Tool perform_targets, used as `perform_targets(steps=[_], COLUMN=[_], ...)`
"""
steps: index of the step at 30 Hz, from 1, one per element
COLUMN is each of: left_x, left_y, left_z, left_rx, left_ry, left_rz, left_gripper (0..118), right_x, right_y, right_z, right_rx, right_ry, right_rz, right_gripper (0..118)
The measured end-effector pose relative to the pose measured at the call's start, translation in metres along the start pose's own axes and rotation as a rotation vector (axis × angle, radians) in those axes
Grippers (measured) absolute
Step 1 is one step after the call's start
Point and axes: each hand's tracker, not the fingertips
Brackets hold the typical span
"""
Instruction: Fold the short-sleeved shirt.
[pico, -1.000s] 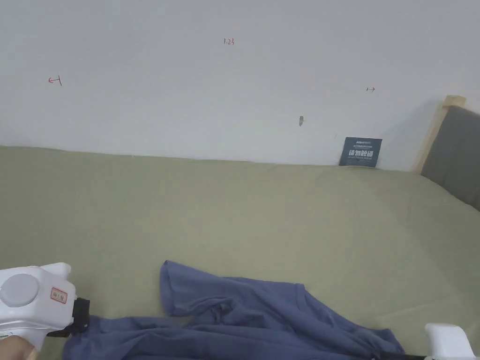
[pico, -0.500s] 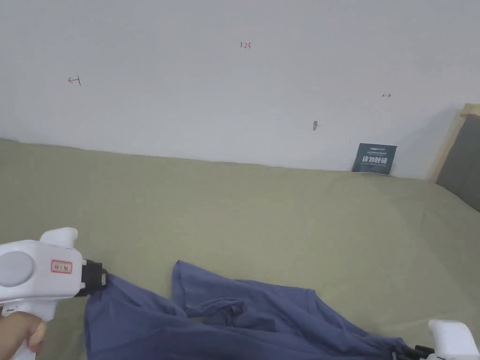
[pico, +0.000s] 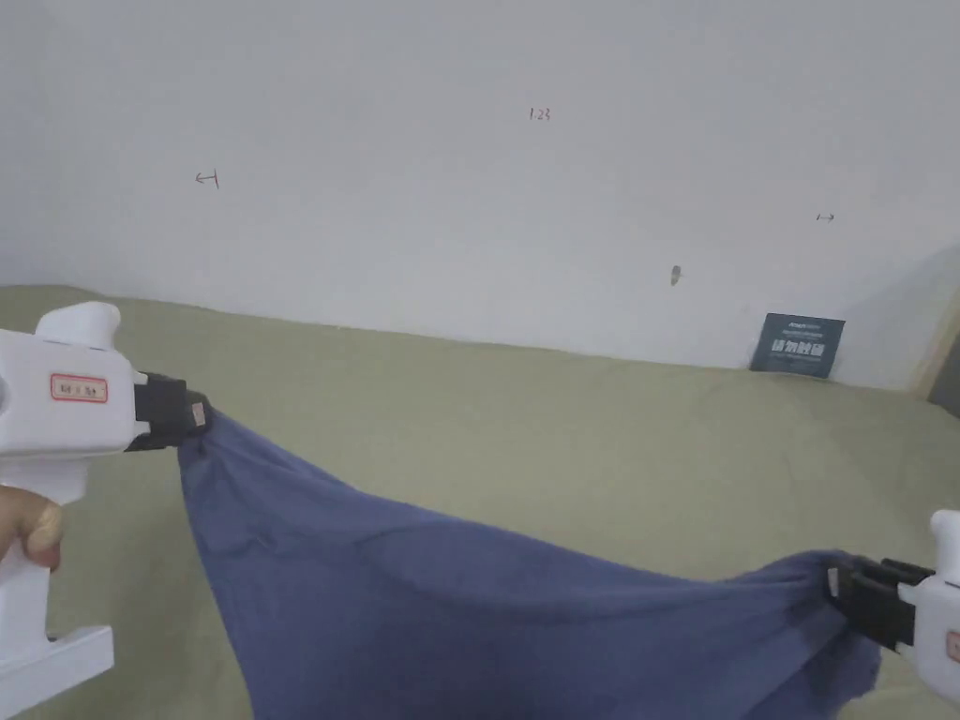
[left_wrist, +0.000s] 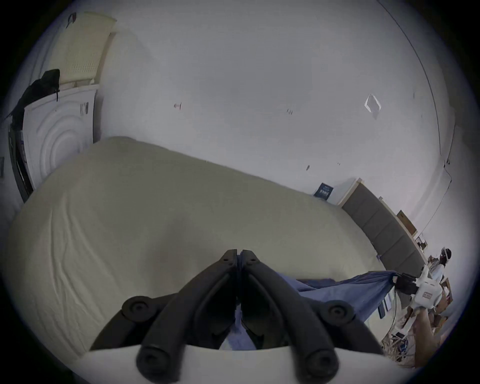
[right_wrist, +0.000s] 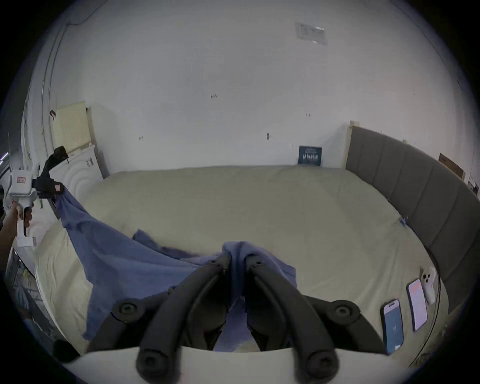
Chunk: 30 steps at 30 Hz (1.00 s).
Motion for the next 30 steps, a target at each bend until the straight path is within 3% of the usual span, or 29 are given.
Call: perform_targets(steps=[12,20,30], left_x=[0.015,0.031,0.041], left_y=[0.084,0.134,0.149], left_z=[0.021,0.017,0.004], left_rx=[0.149,0.22,0.286], left_ry=[0.035,0.05,0.096], left_rz=[-0.059,-0.091,-0.095], left_gripper=[2,2,2], right_x=[-0.025,-0.026,-0.019], right_y=[0.11,0.172,0.201], right_z=[-0.021,-0.047,-0.093], right_rx=[0.186,0.285,0.348], right_ry=[-0.009,-0.044,-0.059], right_rz=[0.097,0.057,0.019], right_gripper=[14,14,14])
